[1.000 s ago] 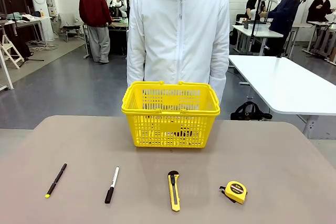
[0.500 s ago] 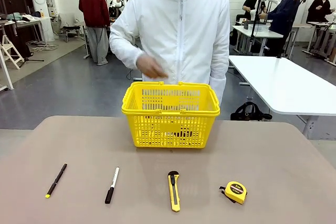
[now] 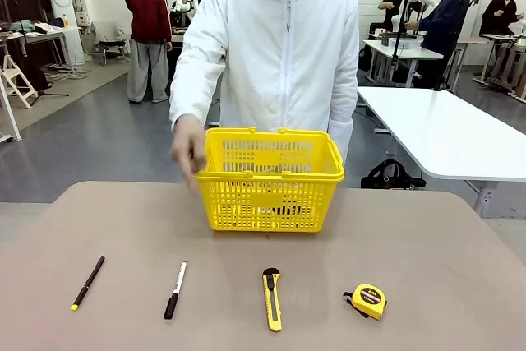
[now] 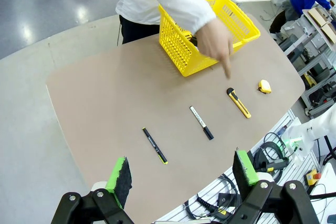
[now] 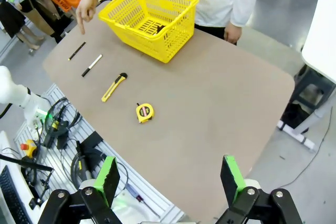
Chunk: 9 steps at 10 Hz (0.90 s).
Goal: Place the items the person wants into the basket.
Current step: Pick up the item the person points to and place it in the Market Basket.
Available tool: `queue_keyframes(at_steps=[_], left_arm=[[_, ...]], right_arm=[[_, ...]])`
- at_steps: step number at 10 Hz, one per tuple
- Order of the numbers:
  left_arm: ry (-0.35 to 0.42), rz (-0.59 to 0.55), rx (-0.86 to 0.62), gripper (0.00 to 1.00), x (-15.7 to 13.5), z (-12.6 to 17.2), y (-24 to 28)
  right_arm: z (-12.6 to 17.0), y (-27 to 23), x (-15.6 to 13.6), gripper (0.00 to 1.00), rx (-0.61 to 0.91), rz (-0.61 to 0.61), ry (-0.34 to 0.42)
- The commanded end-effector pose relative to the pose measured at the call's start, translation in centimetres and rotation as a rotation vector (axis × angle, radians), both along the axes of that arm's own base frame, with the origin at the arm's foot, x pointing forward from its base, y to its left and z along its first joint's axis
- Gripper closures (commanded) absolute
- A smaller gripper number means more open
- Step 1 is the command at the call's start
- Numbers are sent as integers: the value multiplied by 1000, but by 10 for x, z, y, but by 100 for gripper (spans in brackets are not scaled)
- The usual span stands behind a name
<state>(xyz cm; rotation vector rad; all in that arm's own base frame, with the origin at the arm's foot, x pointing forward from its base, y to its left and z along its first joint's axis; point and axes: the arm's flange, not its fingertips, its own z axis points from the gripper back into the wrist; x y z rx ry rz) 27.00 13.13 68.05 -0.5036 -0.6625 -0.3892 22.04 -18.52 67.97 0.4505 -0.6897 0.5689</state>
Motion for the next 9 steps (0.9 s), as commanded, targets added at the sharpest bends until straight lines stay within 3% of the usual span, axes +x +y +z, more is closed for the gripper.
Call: queue_keyframes(at_steps=[1,6,9], left_arm=[[-9,-18,-2,0,-1,0,2],[0,0,0,0,0,0,0],[235,-63,246,0,29,16,-98]], right_arm=[[-1,2,0,0,8,17,-9],[-1,2,0,0,8,17,-9],[-1,2,0,0,8,17,-9]])
